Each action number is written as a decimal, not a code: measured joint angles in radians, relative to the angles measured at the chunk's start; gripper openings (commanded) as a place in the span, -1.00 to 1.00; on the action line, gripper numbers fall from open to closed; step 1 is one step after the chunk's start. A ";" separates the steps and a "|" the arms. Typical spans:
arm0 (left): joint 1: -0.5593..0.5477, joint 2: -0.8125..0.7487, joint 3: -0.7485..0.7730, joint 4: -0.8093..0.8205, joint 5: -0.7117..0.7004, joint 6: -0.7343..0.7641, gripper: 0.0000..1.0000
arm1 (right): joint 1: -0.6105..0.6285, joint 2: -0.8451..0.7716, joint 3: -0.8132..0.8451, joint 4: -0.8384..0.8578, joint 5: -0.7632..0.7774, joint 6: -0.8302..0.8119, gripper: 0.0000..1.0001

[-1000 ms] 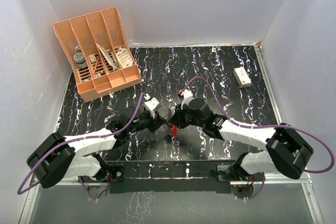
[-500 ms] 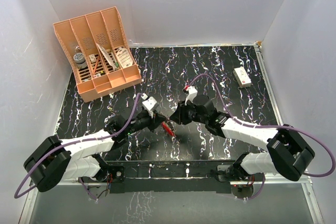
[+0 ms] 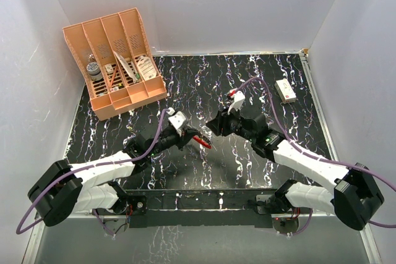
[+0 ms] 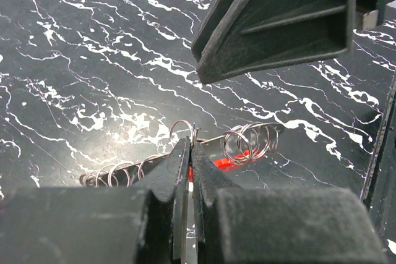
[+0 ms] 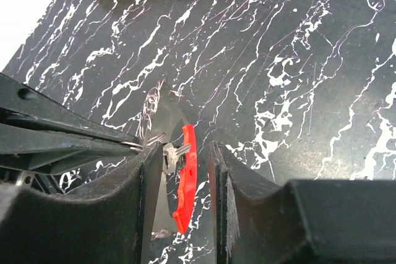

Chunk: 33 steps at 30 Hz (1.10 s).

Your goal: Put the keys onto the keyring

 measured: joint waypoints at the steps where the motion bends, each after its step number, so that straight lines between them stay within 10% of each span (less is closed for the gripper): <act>1: 0.000 0.000 0.003 0.002 0.002 0.008 -1.00 | -0.002 0.006 0.003 0.000 0.000 -0.010 -0.34; 20: 0.000 -0.008 0.021 0.021 0.056 0.086 -1.00 | -0.012 -0.018 0.014 0.052 -0.128 -0.169 -0.32; 26: 0.004 -0.069 0.007 0.017 0.106 0.098 -1.00 | -0.012 -0.068 -0.045 0.106 -0.185 -0.270 -0.74; 30: 0.057 -0.148 0.008 -0.001 0.203 0.088 -1.00 | -0.012 -0.141 -0.085 0.113 -0.184 -0.312 -0.17; 33: 0.127 -0.165 0.018 -0.007 0.283 0.070 -1.00 | -0.012 -0.189 -0.085 0.121 -0.174 -0.335 -0.18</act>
